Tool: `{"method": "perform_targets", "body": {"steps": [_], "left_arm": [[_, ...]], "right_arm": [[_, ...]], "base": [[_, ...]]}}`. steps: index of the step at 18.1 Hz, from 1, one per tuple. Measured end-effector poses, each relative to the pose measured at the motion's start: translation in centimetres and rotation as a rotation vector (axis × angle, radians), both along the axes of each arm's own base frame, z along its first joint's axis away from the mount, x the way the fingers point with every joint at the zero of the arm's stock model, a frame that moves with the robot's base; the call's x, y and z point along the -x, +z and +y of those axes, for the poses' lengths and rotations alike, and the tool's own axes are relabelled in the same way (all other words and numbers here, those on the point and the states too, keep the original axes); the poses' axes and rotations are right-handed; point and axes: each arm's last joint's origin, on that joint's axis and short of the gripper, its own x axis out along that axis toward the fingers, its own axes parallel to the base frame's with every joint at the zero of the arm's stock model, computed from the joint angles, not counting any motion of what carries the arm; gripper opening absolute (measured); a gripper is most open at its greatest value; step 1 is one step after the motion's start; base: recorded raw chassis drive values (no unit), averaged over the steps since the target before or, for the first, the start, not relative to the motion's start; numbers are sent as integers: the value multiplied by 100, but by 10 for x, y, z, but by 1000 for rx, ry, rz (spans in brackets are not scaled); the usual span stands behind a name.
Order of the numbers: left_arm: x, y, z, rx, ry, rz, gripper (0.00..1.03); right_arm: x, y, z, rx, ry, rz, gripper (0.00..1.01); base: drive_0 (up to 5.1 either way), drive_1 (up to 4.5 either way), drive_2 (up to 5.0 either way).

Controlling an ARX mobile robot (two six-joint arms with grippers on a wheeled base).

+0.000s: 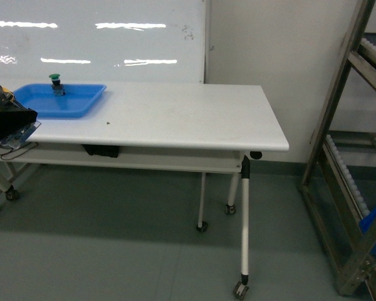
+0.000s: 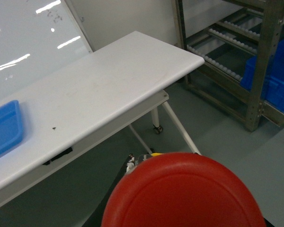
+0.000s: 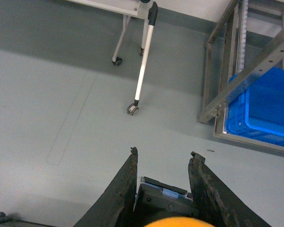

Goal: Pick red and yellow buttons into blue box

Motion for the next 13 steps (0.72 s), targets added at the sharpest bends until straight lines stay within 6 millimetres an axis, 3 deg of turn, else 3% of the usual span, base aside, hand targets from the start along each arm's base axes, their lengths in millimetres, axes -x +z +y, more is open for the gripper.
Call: {"method": "perform_targets", "body": {"steps": [13], "left_arm": [[0,0,0,0,0,4,25]], "right_arm": [[0,0,0,0,0,2,29]], "base": [[477,-358,-99]]}}
